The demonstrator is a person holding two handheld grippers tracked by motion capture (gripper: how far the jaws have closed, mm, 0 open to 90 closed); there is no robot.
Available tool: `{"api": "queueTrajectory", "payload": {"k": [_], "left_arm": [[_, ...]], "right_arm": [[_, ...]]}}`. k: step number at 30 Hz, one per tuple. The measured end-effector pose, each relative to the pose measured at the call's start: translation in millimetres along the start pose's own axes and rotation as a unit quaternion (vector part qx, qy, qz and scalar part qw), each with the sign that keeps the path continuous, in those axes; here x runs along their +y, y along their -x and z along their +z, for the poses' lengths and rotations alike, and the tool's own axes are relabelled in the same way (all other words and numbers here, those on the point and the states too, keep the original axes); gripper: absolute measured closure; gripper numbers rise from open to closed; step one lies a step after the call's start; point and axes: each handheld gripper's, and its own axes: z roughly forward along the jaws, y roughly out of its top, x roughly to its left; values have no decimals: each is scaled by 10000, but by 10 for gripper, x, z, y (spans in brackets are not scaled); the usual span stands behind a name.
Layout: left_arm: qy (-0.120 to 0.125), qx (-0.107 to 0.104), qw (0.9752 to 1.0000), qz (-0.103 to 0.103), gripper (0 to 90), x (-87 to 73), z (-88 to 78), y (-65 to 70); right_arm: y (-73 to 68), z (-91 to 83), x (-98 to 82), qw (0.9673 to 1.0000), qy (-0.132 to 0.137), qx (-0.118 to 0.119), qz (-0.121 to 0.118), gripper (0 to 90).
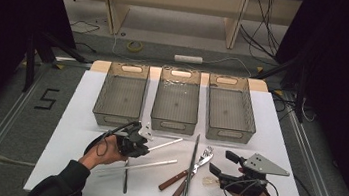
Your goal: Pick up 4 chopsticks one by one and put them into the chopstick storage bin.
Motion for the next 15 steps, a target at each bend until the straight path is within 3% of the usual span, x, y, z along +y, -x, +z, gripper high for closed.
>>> {"api": "queueTrajectory", "payload": {"k": [8,15], "left_arm": [[403,173,9984,-360,847,37,-235,-70],[862,442,9916,-856,846,23,-467,-236]], "right_arm": [[2,-5,0,10000,6,-6,-3,269],[0,-5,1,10000,16,0,-1,269]]}}
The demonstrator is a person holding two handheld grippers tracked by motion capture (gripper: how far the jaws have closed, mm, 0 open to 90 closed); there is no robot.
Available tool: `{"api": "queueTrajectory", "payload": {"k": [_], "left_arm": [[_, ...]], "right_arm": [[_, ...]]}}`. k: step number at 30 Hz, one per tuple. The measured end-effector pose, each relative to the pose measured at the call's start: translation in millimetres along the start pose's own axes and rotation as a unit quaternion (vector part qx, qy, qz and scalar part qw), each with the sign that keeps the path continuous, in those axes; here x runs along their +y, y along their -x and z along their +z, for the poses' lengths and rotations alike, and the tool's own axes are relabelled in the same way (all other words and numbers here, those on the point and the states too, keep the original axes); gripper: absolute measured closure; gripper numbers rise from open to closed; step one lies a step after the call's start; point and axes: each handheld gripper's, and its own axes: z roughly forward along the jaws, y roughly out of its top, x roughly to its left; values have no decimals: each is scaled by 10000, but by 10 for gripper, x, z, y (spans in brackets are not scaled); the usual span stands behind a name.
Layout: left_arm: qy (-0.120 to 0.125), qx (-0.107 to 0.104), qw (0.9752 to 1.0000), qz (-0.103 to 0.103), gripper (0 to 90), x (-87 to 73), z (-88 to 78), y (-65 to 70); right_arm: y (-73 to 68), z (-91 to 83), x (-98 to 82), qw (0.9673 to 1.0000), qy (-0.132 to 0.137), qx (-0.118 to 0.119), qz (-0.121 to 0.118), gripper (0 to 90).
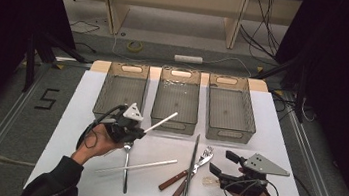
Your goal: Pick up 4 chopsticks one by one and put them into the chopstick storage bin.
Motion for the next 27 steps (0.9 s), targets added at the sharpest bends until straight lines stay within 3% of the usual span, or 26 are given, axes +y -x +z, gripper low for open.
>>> {"api": "queueTrajectory", "payload": {"k": [6,11,21,27], "left_arm": [[309,265,9984,-400,847,33,-133,-211],[501,437,9962,-569,847,105,-221,-360],[898,859,9880,-912,847,223,-394,-676],[1006,1048,9831,-1111,847,256,-386,-851]], "right_arm": [[4,0,-2,10000,4,-9,7,269],[9,4,-4,10000,-5,-7,27,269],[12,1,-2,10000,29,1,43,269],[7,3,-2,10000,11,10,31,269]]}}
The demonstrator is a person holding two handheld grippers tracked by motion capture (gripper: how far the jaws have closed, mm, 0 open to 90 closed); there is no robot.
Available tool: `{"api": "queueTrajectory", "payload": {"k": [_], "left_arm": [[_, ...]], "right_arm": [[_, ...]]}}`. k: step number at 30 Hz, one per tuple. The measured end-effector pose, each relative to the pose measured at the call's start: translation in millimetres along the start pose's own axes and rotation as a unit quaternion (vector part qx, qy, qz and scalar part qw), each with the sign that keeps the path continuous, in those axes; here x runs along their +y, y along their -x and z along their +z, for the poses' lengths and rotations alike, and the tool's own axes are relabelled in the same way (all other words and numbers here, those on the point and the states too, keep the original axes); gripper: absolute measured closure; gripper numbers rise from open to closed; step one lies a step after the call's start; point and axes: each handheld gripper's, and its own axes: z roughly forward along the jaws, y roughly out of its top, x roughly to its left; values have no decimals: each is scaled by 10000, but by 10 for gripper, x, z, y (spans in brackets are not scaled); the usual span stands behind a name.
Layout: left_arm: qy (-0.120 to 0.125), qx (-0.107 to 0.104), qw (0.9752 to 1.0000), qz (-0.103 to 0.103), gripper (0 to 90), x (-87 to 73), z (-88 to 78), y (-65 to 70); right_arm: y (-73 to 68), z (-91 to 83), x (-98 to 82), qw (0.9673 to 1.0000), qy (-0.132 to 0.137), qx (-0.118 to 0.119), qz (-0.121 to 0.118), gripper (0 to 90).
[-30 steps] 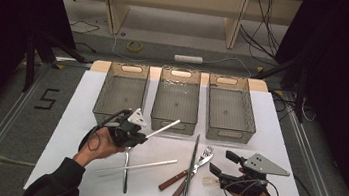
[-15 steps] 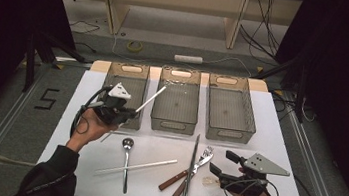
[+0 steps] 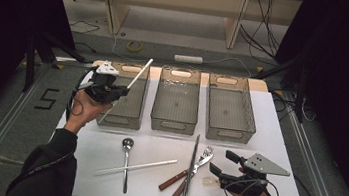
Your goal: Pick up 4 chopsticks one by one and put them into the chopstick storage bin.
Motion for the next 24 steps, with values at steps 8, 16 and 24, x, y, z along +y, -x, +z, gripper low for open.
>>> {"api": "queueTrajectory", "payload": {"k": [8,16,24], "left_arm": [[49,208,9995,-219,846,38,148,-197],[194,426,9980,-421,846,50,247,-381],[220,662,9958,-585,846,-36,409,-502]], "right_arm": [[4,2,-2,10000,-2,8,7,269],[6,9,-7,10000,-18,14,11,269],[6,14,-10,10000,-20,31,13,269]]}}
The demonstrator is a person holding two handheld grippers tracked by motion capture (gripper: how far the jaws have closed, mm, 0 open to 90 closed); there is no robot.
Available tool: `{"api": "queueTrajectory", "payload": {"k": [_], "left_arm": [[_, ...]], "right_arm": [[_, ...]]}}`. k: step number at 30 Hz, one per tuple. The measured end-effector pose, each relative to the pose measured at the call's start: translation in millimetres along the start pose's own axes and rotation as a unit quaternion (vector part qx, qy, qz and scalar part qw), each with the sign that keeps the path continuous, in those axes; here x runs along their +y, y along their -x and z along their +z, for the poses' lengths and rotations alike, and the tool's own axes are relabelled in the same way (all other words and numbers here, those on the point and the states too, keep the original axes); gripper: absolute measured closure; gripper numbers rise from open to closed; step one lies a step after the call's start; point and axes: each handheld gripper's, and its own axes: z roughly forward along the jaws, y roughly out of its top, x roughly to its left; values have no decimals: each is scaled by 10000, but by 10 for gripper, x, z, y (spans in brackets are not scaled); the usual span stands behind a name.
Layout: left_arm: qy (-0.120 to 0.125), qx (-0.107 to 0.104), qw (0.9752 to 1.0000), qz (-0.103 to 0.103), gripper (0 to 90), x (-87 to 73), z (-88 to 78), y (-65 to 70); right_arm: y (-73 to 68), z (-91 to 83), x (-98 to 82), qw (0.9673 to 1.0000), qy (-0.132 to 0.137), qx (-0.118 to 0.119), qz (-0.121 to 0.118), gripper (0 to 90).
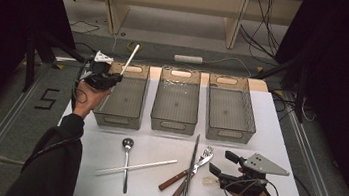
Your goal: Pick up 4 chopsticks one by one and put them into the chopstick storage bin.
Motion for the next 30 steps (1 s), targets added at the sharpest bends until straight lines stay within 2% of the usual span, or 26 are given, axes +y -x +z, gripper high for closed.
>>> {"api": "queueTrajectory", "payload": {"k": [2,13,21,24,26,28,30], "left_arm": [[59,28,10000,8,845,-29,20,-8],[7,125,9998,-139,842,-200,134,-69],[3,218,9997,-131,824,-288,196,-80],[-20,212,9995,-226,776,-311,214,-87],[-61,224,9994,-255,703,-313,205,-86],[-13,113,9991,-415,665,-305,173,-81],[-104,-6,9990,-428,604,-286,137,-41]], "right_arm": [[1,0,0,10000,-4,3,3,269],[2,2,-2,10000,-10,11,8,269],[-2,1,-2,10000,-8,12,5,269],[-1,1,-2,10000,-12,13,12,269],[1,0,-2,10000,-7,13,8,269],[1,-1,-2,10000,-6,14,4,269],[3,0,-3,10000,-7,10,12,269]]}}
